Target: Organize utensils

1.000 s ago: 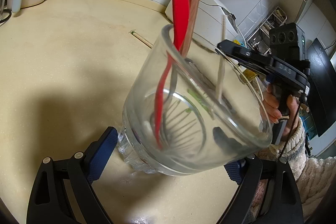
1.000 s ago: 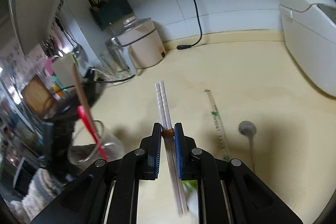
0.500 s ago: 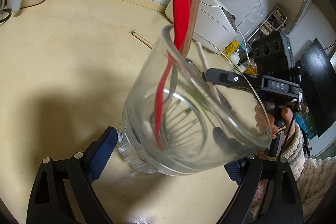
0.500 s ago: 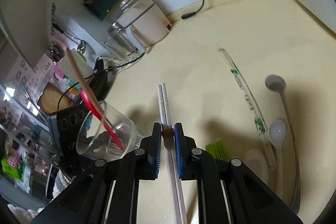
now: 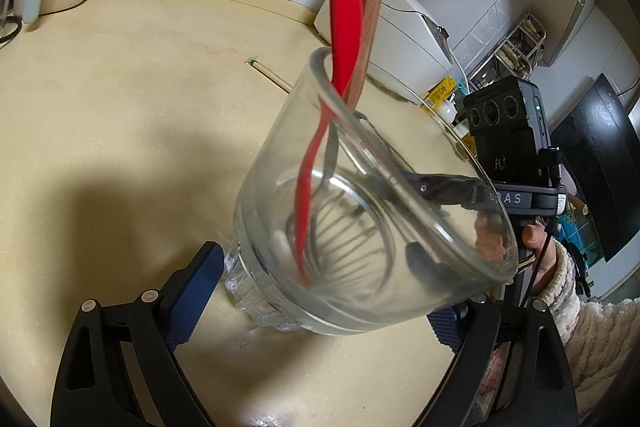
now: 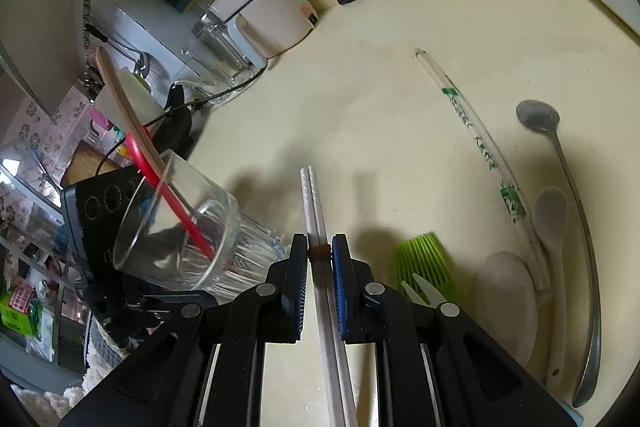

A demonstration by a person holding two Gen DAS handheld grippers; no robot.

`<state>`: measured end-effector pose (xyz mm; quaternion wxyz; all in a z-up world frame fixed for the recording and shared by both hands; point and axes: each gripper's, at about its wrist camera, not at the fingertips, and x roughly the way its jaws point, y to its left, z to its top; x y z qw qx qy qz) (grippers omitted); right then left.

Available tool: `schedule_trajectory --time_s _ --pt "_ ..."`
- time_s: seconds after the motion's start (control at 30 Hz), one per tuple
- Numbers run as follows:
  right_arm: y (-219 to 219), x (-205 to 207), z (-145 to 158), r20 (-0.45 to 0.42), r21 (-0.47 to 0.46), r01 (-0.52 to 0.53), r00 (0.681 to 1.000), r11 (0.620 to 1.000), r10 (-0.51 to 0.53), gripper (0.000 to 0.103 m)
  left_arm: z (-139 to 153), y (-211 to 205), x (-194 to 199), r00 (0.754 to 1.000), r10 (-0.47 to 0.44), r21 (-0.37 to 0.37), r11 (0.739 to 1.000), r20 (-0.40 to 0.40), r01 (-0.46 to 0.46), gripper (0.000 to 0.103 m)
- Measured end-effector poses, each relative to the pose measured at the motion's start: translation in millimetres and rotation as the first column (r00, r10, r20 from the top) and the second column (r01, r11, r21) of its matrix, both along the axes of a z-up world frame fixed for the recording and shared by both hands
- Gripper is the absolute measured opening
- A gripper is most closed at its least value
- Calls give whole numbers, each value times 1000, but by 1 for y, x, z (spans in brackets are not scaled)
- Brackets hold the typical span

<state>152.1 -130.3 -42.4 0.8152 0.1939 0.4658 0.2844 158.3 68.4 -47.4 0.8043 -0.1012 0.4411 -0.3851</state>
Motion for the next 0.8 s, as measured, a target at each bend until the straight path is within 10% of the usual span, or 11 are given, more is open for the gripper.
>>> schedule_trajectory --time_s 0.8 --pt "-15 -18 22 127 -40 101 987 994 -95 12 0 0 0 1000 0 -1 1000 0 0 93"
